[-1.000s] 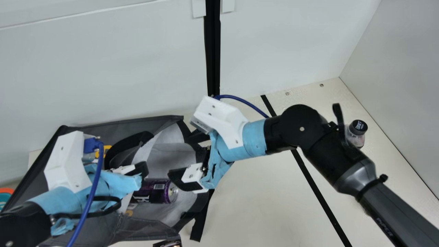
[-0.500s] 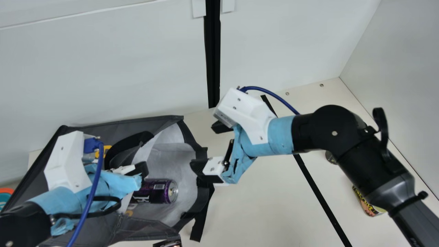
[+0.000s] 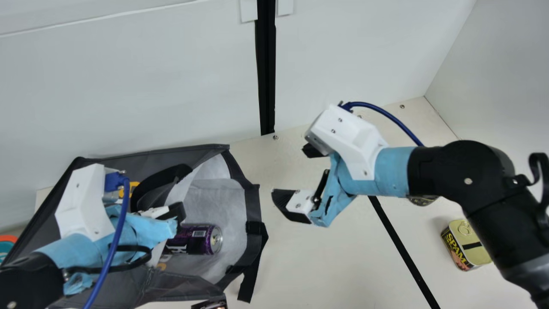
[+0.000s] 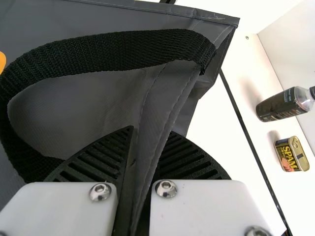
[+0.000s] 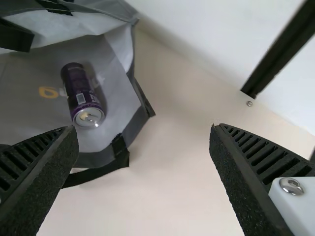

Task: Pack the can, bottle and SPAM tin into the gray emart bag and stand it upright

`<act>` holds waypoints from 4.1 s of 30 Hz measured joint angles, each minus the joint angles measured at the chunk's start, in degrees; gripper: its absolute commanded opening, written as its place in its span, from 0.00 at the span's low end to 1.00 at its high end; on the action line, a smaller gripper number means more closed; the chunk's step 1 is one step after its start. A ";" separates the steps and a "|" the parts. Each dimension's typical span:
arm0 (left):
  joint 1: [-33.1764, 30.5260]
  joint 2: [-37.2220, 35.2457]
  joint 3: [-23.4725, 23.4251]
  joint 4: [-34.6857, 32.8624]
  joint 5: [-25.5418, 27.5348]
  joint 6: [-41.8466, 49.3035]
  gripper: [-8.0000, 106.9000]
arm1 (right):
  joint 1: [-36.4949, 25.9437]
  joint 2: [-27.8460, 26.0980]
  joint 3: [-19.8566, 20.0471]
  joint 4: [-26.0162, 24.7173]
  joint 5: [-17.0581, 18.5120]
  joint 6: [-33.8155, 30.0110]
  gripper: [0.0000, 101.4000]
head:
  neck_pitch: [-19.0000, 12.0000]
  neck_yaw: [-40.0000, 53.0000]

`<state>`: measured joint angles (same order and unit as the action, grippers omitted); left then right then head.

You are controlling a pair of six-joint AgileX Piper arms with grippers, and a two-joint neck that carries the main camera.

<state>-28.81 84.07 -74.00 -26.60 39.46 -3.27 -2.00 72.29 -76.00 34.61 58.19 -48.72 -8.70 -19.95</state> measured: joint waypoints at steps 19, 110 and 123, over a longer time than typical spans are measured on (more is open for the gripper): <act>0.00 0.00 0.00 0.00 0.00 0.00 0.00 | -10.58 -6.75 -0.85 -8.49 2.44 6.97 0.94 | 0.00 0.09; 0.00 0.00 0.00 0.00 0.00 0.00 0.00 | -20.22 -21.26 -0.97 -37.98 11.61 35.13 0.94 | 0.00 0.09; 0.00 0.00 0.00 0.00 0.00 0.00 0.00 | -22.06 -17.53 -1.72 -36.86 11.67 35.31 0.94 | 0.00 0.00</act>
<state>-28.81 84.07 -74.00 -26.60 39.46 -3.27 -24.06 54.76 -77.72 -2.25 69.86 -13.41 -8.70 -19.95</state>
